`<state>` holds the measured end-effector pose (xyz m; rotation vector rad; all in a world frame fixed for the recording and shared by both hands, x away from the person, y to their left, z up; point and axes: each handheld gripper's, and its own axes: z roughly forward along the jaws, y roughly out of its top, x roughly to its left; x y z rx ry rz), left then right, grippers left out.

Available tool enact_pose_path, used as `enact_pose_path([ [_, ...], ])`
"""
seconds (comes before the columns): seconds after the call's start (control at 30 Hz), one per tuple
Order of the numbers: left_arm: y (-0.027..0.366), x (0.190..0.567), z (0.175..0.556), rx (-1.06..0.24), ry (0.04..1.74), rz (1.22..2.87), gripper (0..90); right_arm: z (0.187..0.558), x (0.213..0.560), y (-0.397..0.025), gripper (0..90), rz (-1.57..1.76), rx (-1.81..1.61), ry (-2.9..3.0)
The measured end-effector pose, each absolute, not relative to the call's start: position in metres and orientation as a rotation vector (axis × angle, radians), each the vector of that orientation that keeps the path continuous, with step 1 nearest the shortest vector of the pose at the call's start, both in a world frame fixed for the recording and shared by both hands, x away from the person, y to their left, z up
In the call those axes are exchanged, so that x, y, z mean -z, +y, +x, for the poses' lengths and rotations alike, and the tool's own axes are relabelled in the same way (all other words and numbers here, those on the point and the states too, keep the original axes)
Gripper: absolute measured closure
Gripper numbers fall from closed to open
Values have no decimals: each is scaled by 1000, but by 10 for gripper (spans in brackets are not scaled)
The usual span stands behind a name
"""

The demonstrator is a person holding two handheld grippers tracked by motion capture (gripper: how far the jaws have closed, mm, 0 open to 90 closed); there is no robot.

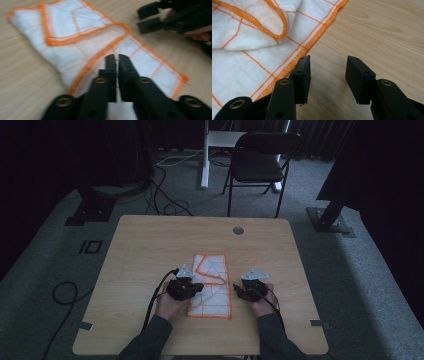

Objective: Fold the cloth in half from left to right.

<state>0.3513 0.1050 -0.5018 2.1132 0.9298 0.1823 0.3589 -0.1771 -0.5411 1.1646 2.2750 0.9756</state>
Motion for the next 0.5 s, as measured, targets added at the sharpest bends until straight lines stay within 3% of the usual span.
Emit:
enact_pose_path([
  [0.23, 121, 513, 362, -223, 1033, 2103, 655, 359, 542, -177, 551, 1158, -973, 2278],
  [0.5, 129, 530, 367, -154, 1076, 2086, 541, 359, 542, -176, 550, 1156, -972, 2279],
])
